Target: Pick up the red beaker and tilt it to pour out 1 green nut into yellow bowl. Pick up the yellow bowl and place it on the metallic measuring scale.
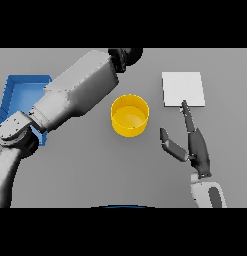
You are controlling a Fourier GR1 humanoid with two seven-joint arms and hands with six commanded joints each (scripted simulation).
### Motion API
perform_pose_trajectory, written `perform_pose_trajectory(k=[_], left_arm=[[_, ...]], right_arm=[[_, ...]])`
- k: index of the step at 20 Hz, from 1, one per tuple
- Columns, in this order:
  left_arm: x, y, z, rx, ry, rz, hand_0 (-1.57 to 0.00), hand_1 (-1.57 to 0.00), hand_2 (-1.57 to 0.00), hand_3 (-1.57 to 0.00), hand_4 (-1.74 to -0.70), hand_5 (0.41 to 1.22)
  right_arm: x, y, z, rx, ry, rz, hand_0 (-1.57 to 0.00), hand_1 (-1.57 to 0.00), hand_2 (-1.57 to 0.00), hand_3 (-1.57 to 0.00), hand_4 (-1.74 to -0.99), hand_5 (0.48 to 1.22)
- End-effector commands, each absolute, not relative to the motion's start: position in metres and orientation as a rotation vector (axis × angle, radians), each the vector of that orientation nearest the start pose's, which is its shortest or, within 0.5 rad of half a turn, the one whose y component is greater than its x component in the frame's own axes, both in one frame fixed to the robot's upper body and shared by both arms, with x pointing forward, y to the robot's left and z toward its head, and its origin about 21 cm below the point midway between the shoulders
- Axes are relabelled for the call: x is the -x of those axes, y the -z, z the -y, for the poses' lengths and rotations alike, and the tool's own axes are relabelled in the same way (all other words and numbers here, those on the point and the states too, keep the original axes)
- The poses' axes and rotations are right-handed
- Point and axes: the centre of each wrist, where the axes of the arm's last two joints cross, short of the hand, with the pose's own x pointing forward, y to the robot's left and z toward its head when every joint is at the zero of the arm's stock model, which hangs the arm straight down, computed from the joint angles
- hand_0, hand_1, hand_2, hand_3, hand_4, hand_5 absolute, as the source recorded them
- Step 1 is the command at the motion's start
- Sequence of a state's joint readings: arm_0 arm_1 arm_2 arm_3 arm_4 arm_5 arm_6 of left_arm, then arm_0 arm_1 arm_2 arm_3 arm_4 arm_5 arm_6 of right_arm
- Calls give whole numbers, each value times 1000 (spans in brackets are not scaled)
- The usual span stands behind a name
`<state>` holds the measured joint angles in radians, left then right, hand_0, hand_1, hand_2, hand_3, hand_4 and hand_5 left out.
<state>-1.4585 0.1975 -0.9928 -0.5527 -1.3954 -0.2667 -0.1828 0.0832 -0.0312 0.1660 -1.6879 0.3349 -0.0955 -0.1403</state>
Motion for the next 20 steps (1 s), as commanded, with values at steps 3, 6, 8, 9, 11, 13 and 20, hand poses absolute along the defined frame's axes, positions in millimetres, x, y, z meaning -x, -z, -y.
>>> perform_pose_trajectory(k=[3,6,8,9,11,13,20], left_arm=[[-455,-238,-40,1658,-2511,-1006,-1571,-1571,-1571,-1132,-1731,1221],[-470,-270,-70,1826,-2621,-1250,-1571,-1571,-1571,-1346,-1731,1221],[-480,-286,-101,1965,-2659,-1480,-1571,-1571,-1571,-1427,-1735,1221],[-483,-292,-122,2020,-2647,-1627,-1571,-1571,-1571,-1431,-1736,1221],[-488,-298,-156,2166,-2606,-1884,-1571,-1571,-1571,-1448,-1738,1221],[-491,-296,-200,2312,-2514,-2160,-1571,-1571,-1571,-1453,-1739,1221],[-477,-236,-313,2807,-1879,-2953,-1571,-1571,-1571,-1441,-1741,1221]], right_arm=[[-225,-7,203,228,-319,1760,1,1,1,1,-1018,680],[-227,-4,202,219,-315,1769,1,1,1,1,-996,681],[-227,-6,199,209,-315,1783,1,1,1,1,-990,672],[-227,-6,199,208,-310,1772,1,1,1,1,-999,665],[-228,-6,196,188,-291,1769,1,1,1,1,-1006,669],[-229,-6,198,166,-279,1768,1,1,1,1,-1002,666],[-231,-3,195,177,-304,1761,1,1,1,1,-1057,652]])
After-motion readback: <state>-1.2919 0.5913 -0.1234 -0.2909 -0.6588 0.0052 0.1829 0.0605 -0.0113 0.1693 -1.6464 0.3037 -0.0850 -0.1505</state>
